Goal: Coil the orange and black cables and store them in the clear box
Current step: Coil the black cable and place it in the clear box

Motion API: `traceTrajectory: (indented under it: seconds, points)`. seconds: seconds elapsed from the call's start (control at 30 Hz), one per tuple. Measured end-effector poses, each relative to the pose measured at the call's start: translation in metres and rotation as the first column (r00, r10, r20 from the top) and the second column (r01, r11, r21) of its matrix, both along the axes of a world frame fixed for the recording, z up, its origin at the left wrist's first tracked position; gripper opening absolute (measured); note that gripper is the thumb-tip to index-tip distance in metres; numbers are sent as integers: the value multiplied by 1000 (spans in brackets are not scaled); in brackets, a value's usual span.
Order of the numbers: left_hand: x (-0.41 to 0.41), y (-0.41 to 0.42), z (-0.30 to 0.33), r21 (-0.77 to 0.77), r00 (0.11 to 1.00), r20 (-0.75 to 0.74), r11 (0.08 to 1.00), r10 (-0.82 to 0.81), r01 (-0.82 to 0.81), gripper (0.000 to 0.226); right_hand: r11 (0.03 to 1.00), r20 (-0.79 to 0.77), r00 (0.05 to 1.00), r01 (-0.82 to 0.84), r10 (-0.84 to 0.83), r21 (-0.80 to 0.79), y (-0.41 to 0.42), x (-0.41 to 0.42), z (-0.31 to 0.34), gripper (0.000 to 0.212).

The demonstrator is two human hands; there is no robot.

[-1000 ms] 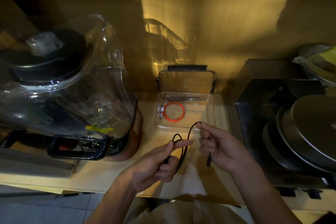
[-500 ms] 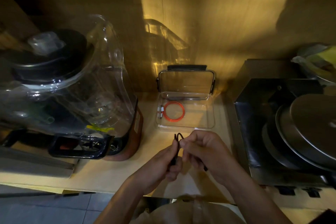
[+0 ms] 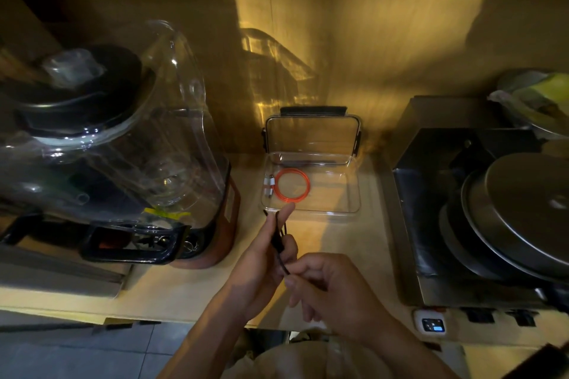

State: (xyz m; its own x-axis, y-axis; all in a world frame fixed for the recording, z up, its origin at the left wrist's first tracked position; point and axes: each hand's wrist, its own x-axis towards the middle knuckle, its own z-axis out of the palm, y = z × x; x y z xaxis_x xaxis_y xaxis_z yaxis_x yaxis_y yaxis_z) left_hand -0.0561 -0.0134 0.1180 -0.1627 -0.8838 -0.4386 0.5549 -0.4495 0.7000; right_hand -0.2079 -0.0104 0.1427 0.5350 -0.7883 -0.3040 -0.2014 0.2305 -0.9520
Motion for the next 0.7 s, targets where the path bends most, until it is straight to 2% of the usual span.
traceTrajectory:
  seconds: [0.13,0.3,0.4,0.5,0.63,0.7]
  points:
    - [1,-1,2,-22,997,28,997,68,-67,47,996,-45,995,-83,84,20,9,-4,-9,16]
    - [0,0,5,15,981,-130,989,146,-145,43,991,-119,984,-135,136,14,13,-7,-18,16]
    - [2,1,5,14,961,-221,986,166,-167,46,997,-144,987,-72,73,14,13,-10,-21,25]
    - [4,3,4,15,937,-311,986,161,-165,48,1000,-139,990,28,-26,13,12,-12,-28,10]
    - [7,6,-1,-9,876,-477,996,69,-83,48,990,-46,991,131,-129,44,10,-12,-32,3]
    - [8,7,-3,-41,832,-555,999,3,-30,49,978,28,983,179,-183,105,8,-11,-32,14]
